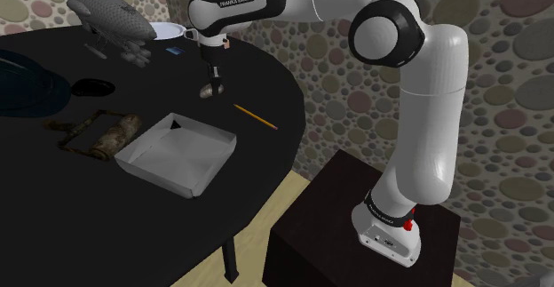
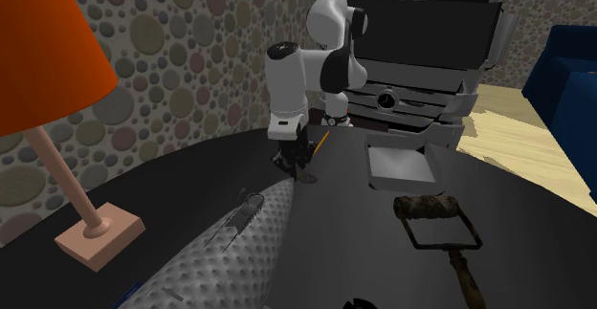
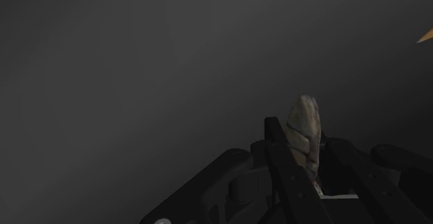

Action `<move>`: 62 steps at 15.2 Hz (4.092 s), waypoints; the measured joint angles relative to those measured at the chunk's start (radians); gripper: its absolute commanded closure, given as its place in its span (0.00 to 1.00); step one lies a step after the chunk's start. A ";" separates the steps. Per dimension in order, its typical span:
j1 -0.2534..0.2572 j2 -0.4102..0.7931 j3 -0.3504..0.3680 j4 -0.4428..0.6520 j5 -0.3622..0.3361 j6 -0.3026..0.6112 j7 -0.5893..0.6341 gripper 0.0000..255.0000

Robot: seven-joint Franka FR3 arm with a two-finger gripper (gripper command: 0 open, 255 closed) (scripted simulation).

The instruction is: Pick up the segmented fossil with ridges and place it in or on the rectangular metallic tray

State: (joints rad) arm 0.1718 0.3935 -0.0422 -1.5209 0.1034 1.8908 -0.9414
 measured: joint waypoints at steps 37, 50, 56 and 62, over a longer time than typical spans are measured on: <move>0.175 -0.251 0.099 -0.068 -0.025 -0.159 0.291 1.00; 0.282 -0.320 0.185 -0.218 -0.028 -0.063 0.478 1.00; 0.284 -0.314 0.187 -0.290 -0.028 0.015 0.476 1.00; 0.283 -0.307 0.186 -0.316 -0.028 0.049 0.472 1.00</move>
State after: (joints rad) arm 0.4548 0.0864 0.1438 -1.8371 0.0755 1.9394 -0.4689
